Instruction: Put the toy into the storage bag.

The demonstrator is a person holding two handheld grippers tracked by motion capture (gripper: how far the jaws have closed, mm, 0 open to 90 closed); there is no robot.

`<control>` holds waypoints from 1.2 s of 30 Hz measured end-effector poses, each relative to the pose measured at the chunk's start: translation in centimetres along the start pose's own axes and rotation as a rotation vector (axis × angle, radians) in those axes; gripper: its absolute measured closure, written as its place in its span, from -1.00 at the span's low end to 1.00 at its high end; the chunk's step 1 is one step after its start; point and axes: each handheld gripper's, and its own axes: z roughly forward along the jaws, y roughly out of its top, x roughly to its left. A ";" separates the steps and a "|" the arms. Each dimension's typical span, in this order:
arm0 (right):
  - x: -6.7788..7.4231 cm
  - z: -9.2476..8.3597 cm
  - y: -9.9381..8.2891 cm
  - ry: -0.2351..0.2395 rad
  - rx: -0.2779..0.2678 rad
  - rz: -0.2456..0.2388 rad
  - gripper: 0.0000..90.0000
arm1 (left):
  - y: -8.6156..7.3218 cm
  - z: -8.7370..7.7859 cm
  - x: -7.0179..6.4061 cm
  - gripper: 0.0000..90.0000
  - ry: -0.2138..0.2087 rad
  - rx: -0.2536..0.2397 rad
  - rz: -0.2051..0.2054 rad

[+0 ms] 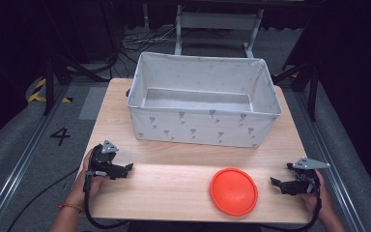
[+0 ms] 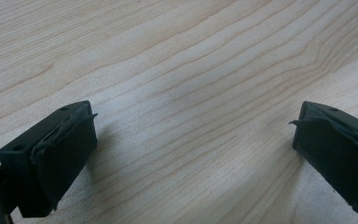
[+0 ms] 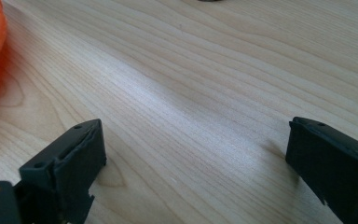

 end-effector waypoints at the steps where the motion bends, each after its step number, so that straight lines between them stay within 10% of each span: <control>1: 0.0 0.0 0.0 0.000 0.000 0.000 -0.89 | -0.2 -0.1 0.1 -1.00 -0.009 -0.001 0.011; 36: 0.1 -1.2 -0.1 0.042 0.043 -0.049 -0.54 | -1.1 -0.9 -0.2 -0.98 -0.030 -0.007 0.035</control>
